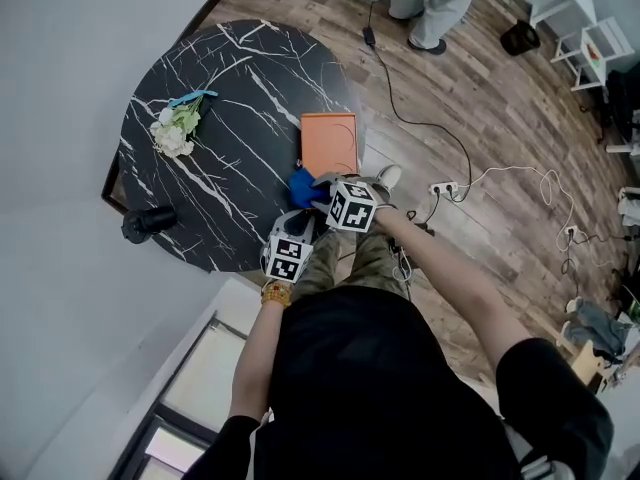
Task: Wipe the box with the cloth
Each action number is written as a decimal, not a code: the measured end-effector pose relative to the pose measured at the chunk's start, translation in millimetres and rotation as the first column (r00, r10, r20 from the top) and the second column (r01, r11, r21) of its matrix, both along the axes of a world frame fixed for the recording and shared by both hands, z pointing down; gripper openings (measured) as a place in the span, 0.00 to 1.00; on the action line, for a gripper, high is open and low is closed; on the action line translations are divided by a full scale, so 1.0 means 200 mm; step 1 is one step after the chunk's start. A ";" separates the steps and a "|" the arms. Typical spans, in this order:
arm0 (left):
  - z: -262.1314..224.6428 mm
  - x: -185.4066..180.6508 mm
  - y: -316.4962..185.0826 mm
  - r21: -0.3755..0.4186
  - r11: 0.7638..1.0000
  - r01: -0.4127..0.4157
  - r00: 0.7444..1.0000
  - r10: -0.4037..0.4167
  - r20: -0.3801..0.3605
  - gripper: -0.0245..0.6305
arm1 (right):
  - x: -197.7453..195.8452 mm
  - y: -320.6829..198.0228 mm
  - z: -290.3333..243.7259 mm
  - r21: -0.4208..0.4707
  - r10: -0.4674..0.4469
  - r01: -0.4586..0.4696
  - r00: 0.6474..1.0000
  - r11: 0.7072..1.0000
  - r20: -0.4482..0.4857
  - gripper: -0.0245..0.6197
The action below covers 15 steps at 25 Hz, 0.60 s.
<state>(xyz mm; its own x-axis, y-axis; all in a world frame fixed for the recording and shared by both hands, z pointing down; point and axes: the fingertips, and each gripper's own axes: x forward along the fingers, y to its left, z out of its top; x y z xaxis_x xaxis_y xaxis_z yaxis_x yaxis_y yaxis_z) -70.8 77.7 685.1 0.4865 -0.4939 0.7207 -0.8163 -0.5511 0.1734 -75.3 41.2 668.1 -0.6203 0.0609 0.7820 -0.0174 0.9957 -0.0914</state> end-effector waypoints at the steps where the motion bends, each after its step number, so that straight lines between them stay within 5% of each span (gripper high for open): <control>1: 0.00 0.00 0.00 0.001 1.000 -0.002 1.000 0.002 0.004 0.12 | 0.01 0.01 0.00 -0.024 -0.030 0.029 1.000 0.999 -0.009 0.15; 4: 0.00 0.01 0.01 -0.003 1.000 -0.005 1.000 0.005 0.005 0.13 | 0.04 0.02 -0.05 -0.109 -0.111 0.110 0.994 0.988 -0.002 0.15; 7: -0.02 0.00 0.01 -0.002 1.000 0.021 1.000 -0.021 -0.014 0.16 | 0.07 -0.08 -0.14 -0.116 -0.093 0.103 0.992 0.988 0.085 0.15; 11: -0.07 -0.01 -0.04 0.038 0.999 0.024 1.000 -0.024 0.003 0.20 | 0.15 -0.46 -0.23 0.052 0.034 -0.040 0.993 0.998 0.117 0.15; 15: -0.08 0.04 -0.05 0.030 0.999 -0.025 0.999 0.024 0.022 0.26 | 0.23 -0.81 -0.22 0.208 0.148 -0.158 0.987 0.965 0.063 0.15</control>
<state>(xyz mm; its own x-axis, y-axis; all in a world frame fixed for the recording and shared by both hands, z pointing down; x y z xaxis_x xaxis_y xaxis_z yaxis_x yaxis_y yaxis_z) -62.5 67.7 669.2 0.4829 -0.5039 0.7162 -0.8059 -0.5757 0.1384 -29.1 -121.6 623.9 -0.6455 -0.2009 0.7369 -0.1715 0.9783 0.1164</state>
